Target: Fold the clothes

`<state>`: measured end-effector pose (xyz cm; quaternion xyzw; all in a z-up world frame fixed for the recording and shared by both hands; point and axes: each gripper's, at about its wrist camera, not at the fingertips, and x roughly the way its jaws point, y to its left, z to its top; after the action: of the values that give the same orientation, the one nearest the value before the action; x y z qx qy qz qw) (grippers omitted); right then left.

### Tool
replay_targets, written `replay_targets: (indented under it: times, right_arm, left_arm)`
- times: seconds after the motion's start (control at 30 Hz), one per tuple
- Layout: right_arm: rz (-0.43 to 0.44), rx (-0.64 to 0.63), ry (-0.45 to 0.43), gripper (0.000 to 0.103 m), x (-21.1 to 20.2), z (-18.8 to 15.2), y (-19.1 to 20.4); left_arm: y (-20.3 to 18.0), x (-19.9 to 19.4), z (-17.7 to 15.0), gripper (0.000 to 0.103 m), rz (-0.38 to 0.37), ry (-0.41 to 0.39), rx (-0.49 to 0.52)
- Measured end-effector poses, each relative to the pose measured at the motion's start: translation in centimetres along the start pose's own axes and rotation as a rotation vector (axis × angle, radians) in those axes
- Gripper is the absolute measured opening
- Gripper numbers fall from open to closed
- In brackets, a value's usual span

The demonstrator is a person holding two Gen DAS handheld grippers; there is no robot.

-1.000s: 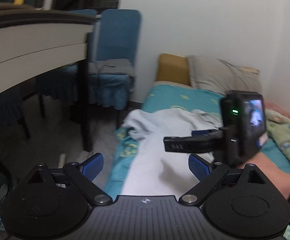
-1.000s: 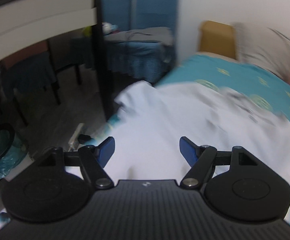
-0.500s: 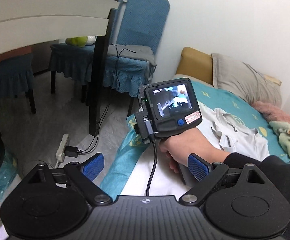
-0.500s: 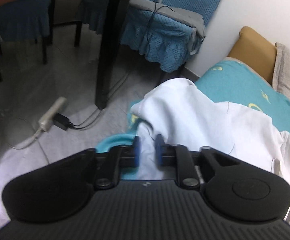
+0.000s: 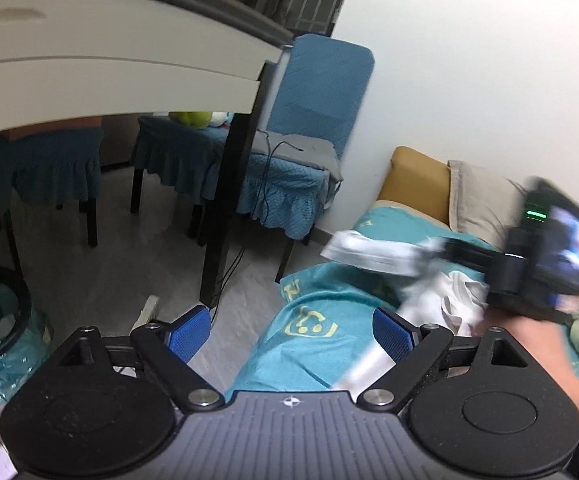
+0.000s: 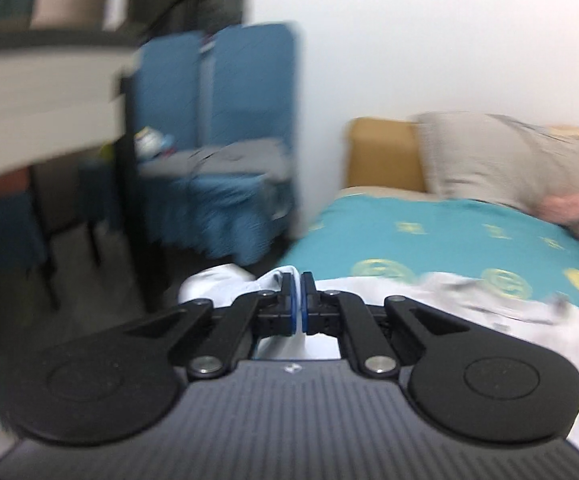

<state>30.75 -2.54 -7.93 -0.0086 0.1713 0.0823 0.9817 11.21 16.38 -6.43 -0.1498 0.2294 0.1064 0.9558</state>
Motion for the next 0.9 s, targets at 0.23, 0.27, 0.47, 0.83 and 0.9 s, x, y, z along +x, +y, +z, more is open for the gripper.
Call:
replay_targets:
  times: [0.23, 0.27, 0.47, 0.83, 0.9]
  right_arm:
    - [-0.22, 0.185, 0.158, 0.007, -3.7, -4.3, -12.2]
    - [-0.231, 0.193, 0.19, 0.007, -4.1, -5.1, -13.4]
    - [-0.184, 0.019, 0.213, 0.011, -6.8, -6.5, -14.4]
    - [0.228, -0.398, 0.158, 0.067, -4.8, -5.9, -4.2]
    - [0.237, -0.469, 0.24, 0.067, -2.8, -6.6, -2.9]
  left_arm:
    - [-2.4, 0.0, -0.7, 0.09, -0.034, 0.026, 0.085]
    - [-2.8, -0.1, -0.9, 0.09, -0.041, 0.033, 0.098]
    - [-4.0, 0.1, -1.4, 0.09, -0.062, 0.045, 0.146]
    - [-4.4, 1.8, -1.9, 0.09, -0.042, 0.093, 0.146]
    - [-4.2, 2.0, -1.9, 0.09, -0.032, 0.099, 0.144]
